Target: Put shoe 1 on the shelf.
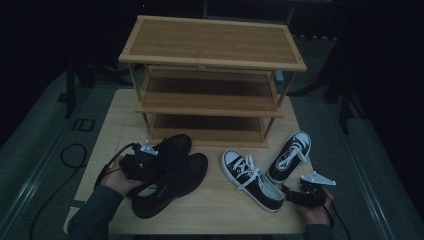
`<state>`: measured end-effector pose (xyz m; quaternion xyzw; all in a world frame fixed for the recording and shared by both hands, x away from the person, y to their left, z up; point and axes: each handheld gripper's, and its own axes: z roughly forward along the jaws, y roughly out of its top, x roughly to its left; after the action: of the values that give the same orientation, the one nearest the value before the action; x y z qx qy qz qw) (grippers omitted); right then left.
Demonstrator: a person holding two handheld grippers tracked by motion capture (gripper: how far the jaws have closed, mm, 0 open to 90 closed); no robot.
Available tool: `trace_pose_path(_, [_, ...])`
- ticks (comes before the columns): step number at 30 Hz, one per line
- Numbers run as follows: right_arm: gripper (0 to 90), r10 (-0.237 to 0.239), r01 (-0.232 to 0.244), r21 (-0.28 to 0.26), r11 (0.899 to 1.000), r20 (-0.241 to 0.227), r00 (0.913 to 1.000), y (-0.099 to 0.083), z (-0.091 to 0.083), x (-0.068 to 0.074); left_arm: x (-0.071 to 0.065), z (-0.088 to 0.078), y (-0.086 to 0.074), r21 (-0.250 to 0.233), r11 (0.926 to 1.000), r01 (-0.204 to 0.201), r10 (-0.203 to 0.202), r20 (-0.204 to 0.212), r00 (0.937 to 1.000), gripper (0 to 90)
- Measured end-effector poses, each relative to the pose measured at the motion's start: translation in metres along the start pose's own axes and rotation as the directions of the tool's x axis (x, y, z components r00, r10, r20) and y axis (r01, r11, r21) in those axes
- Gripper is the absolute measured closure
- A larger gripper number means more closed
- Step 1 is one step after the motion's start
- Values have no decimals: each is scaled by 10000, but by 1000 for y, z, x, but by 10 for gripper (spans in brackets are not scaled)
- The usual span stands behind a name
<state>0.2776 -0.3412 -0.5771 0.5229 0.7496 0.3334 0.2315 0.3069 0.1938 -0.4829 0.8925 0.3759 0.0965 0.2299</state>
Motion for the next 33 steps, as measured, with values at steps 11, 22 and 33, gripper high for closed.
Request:
trace_pose_path(11, [189, 2, -2, 1, 10000, -2, 10000, 0, 0, 0, -7, -3, 2, 111, 9991, -404, 409, -537, 9977, 831])
trace_pose_path(22, [190, 2, -2, 1, 10000, -3, 10000, 0, 0, 0, -6, -5, 2, -113, 9999, -93, 91, -167, 9998, 853])
trace_pose_path(33, [189, 3, -3, 1, 10000, -3, 10000, 0, 0, 0, -13, -7, 11, -150, 9998, -130, 124, -411, 9991, 855])
